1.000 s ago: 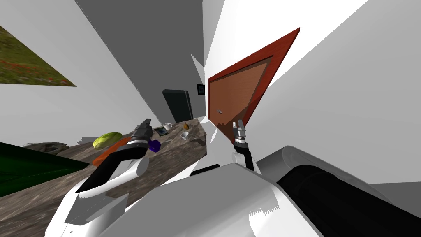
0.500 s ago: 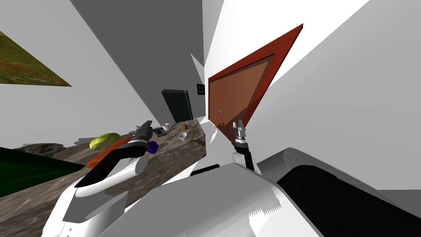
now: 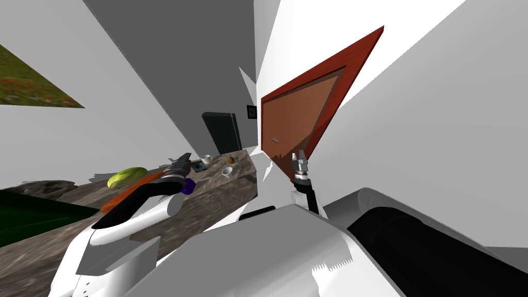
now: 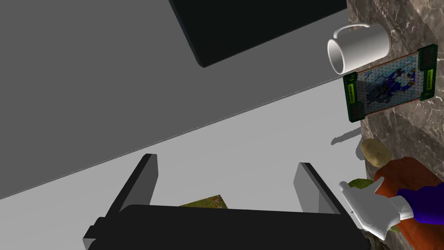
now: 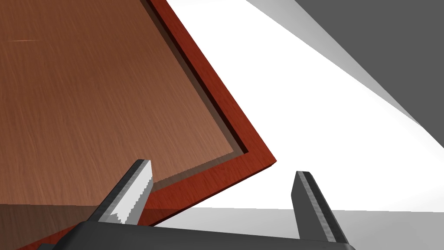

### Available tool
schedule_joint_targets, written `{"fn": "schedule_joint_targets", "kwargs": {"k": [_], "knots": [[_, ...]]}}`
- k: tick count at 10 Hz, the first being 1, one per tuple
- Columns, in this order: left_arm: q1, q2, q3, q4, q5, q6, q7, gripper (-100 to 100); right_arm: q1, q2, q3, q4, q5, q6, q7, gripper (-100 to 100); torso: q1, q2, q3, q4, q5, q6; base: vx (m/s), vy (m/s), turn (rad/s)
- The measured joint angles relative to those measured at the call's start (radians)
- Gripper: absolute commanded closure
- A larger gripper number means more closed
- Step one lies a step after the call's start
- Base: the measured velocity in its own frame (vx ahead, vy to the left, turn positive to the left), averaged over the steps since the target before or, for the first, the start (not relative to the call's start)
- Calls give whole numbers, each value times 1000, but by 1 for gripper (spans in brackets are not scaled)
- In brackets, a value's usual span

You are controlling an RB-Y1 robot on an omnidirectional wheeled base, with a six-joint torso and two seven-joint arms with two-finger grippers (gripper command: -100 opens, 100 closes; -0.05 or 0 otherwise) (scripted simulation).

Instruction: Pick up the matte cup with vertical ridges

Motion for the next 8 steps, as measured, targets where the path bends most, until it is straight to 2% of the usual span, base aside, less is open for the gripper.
{"fn": "schedule_joint_targets", "kwargs": {"k": [8], "knots": [[-44,0,29,3,3,199,-41,-100,0,0,0,0,0,0,0,0,1,1,0,0,0,0,23,-32,7]]}}
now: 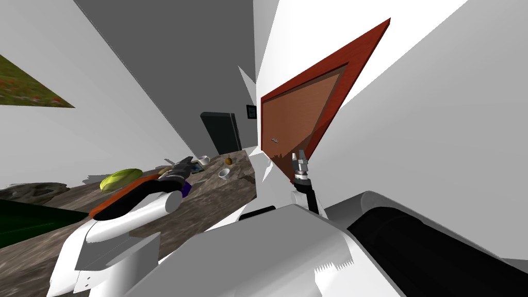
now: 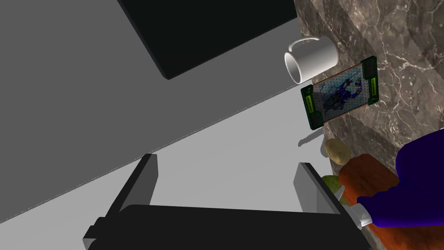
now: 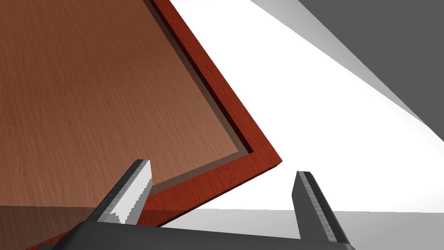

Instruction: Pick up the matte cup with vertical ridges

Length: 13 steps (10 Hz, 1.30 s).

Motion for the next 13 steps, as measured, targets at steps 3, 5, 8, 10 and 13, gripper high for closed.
{"fn": "schedule_joint_targets", "kwargs": {"k": [3,5,8,10,13], "knots": [[-24,-5,7,3,-8,79,-19,-100,0,0,0,0,0,0,0,0,0,0,0,0,0,0,26,-31,6],[-39,-3,18,7,-5,136,-35,-100,0,0,0,0,0,0,0,0,0,-1,-1,0,0,0,27,-25,3],[-57,-3,28,9,-6,219,-52,-100,0,0,0,0,0,0,0,0,-1,-1,-1,0,0,0,38,-42,2],[-65,-10,31,10,-12,277,-70,-100,0,0,0,0,0,0,0,0,-1,-1,-1,0,0,0,26,-23,1],[-84,-8,37,20,-17,354,-87,-100,0,0,0,0,0,0,0,0,0,-1,0,0,0,0,25,-24,-1]]}}
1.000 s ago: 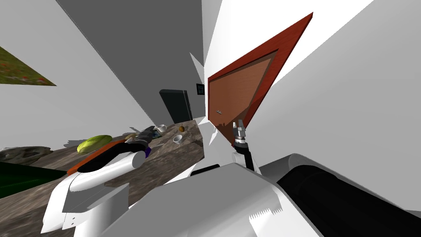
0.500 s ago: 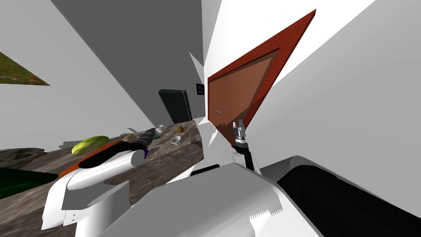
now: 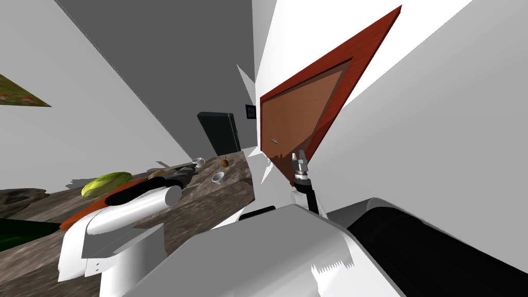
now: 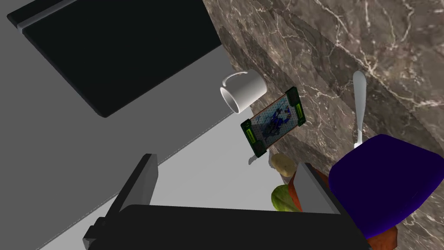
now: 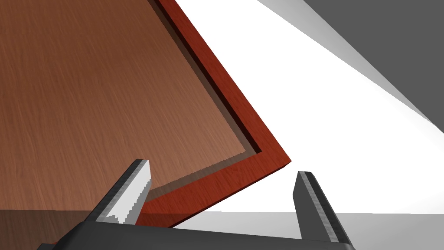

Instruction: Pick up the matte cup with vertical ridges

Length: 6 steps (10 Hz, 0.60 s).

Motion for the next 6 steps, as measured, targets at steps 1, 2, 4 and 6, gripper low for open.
{"fn": "schedule_joint_targets", "kwargs": {"k": [1,2,4,6], "knots": [[-1,1,2,2,1,20,-2,-100,0,0,0,0,0,0,0,0,1,1,0,0,0,0,25,-21,-6],[-4,-4,1,2,-5,44,-10,-100,0,0,0,0,0,0,0,0,1,0,0,0,0,0,32,-27,-2],[-17,-1,8,7,-5,102,-26,-100,0,0,0,0,0,0,0,0,0,0,0,0,0,0,38,-29,-4],[-25,-2,5,10,-13,151,-34,-100,0,0,0,0,0,0,0,0,1,0,0,0,0,0,26,-16,-6]]}}
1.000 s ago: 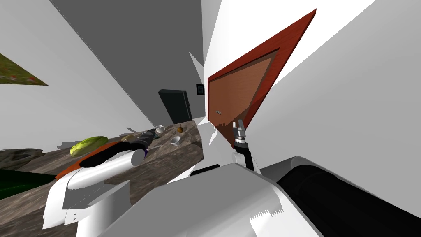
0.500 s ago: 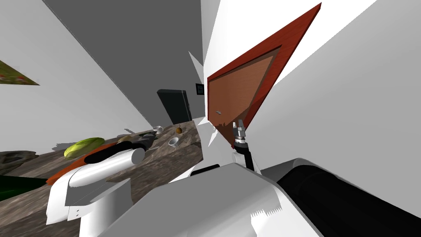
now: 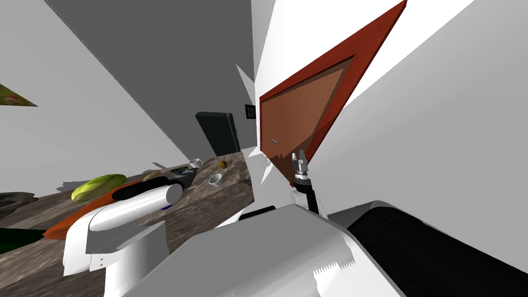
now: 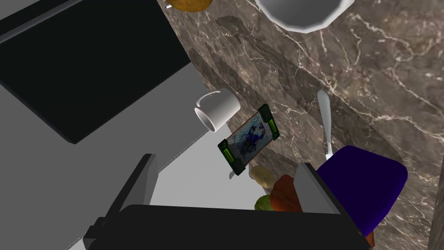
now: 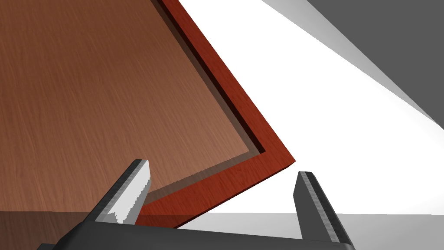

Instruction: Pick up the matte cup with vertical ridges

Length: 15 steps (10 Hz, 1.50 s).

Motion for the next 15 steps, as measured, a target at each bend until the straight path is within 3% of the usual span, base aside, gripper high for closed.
{"fn": "schedule_joint_targets", "kwargs": {"k": [15], "knots": [[-43,3,-4,56,-41,363,-91,-100,0,0,0,0,0,0,0,0,0,-1,0,0,0,0,37,-14,-12]]}}
